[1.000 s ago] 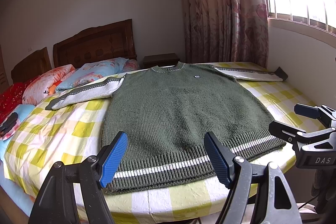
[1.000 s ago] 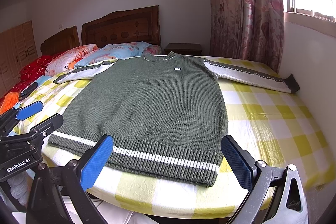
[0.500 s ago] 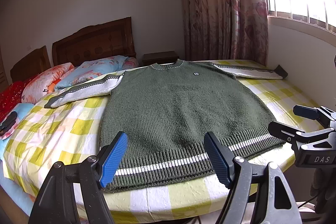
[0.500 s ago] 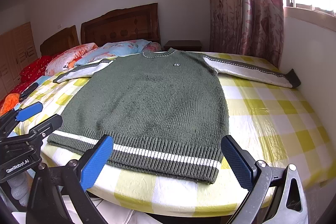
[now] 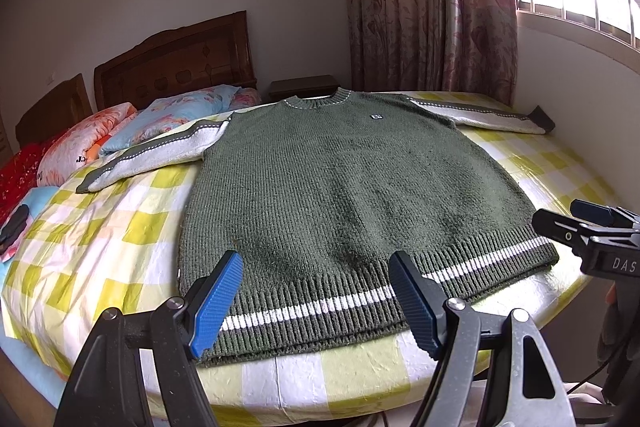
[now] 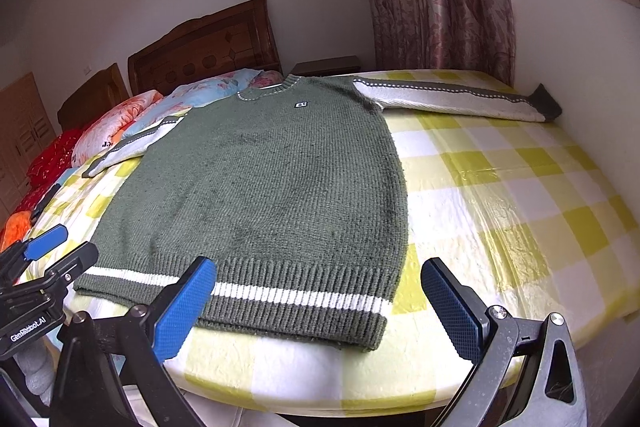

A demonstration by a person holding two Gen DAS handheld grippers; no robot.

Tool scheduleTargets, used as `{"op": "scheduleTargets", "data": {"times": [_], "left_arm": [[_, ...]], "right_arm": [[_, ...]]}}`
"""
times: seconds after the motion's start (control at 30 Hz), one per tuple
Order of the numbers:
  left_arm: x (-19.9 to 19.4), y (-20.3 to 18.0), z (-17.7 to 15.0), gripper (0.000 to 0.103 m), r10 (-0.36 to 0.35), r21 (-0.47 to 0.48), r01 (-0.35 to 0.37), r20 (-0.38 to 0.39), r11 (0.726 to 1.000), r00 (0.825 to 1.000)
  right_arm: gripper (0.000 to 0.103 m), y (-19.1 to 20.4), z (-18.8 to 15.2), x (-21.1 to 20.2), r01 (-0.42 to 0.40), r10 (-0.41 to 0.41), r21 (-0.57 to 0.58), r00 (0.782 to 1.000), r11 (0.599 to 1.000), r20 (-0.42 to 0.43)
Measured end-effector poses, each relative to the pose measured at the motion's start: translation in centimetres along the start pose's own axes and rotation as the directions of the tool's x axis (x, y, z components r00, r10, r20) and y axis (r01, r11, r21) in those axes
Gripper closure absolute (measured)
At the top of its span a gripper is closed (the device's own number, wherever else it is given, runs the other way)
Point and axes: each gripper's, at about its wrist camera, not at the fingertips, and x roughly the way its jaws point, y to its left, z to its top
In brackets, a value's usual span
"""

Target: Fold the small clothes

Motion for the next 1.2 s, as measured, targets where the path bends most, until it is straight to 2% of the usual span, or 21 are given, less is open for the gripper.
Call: {"op": "scheduleTargets", "data": {"times": [0.13, 0.27, 0.33, 0.37, 0.5, 0.6, 0.63, 0.73, 0.83, 0.97, 1.03, 1.13, 1.17, 1.2], "left_arm": [[1.4, -0.5, 1.7, 0.026, -0.020, 0.053, 0.021, -0.022, 0.998, 1.000], [4.9, -0.1, 6.1, 0.026, -0.064, 0.054, 0.065, -0.034, 0.996, 0.997], [7.9, 0.5, 8.6, 0.026, -0.073, 0.031, 0.074, -0.029, 0.997, 0.997], [9.6, 0.8, 9.8, 0.026, -0.069, 0.023, 0.069, -0.030, 0.997, 0.997], [18.1, 1.5, 12.9, 0.027, -0.010, 0.007, 0.011, -0.123, 1.000, 0.992], [22.3, 2.1, 13.6, 0.036, 0.020, -0.010, -0.022, -0.175, 1.000, 0.984], [23.2, 2.6, 13.6, 0.036, 0.015, -0.032, -0.021, -0.188, 0.999, 0.982], [24.9, 3.7, 13.0, 0.036, -0.020, -0.103, -0.004, -0.231, 0.995, 0.973], [25.1, 4.3, 12.7, 0.035, -0.051, -0.137, 0.020, -0.224, 0.990, 0.973], [25.6, 3.8, 12.5, 0.017, -0.044, -0.100, 0.020, -0.239, 0.995, 0.970], [25.8, 3.9, 12.6, 0.014, -0.046, -0.113, 0.018, -0.249, 0.993, 0.968], [26.3, 3.8, 13.1, 0.006, -0.070, -0.136, 0.034, -0.275, 0.990, 0.959], [26.5, 3.7, 13.3, 0.000, -0.085, -0.135, 0.048, -0.287, 0.990, 0.954], [26.7, 3.5, 13.4, 0.000, -0.080, -0.125, 0.045, -0.297, 0.991, 0.952]], "right_arm": [[0.000, -2.1, 1.4, 0.8, 0.019, -0.019, 0.033, 1.000, 0.999, 0.005], [0.000, -7.5, 4.8, 3.0, 0.028, -0.025, 0.168, 1.000, 0.985, -0.019], [0.000, -11.2, 6.9, 4.5, 0.057, -0.048, 0.264, 0.998, 0.963, -0.041], [0.000, -13.1, 7.7, 5.2, 0.046, -0.037, 0.312, 0.999, 0.949, -0.035], [0.000, -20.1, 10.5, 9.2, 0.058, -0.032, 0.484, 0.998, 0.873, -0.061], [0.000, -24.2, 11.8, 12.2, 0.070, -0.034, 0.576, 0.997, 0.815, -0.073], [0.000, -24.9, 12.6, 12.7, 0.075, -0.057, 0.574, 0.997, 0.815, -0.050], [0.000, -27.2, 15.0, 14.8, 0.116, -0.107, 0.585, 0.993, 0.803, -0.051], [0.000, -29.0, 17.2, 16.9, 0.118, -0.128, 0.602, 0.991, 0.790, -0.026], [0.000, -29.9, 19.4, 19.2, 0.169, -0.189, 0.595, 0.982, 0.785, -0.029], [0.000, -30.2, 19.5, 19.8, 0.186, -0.198, 0.603, 0.979, 0.775, -0.048], [0.000, -31.5, 18.5, 19.9, 0.096, -0.118, 0.664, 0.993, 0.741, -0.012], [0.000, -31.9, 18.1, 19.9, 0.072, -0.100, 0.683, 0.995, 0.727, 0.001], [0.000, -32.2, 17.9, 19.8, 0.053, -0.090, 0.696, 0.996, 0.716, 0.018]]}}
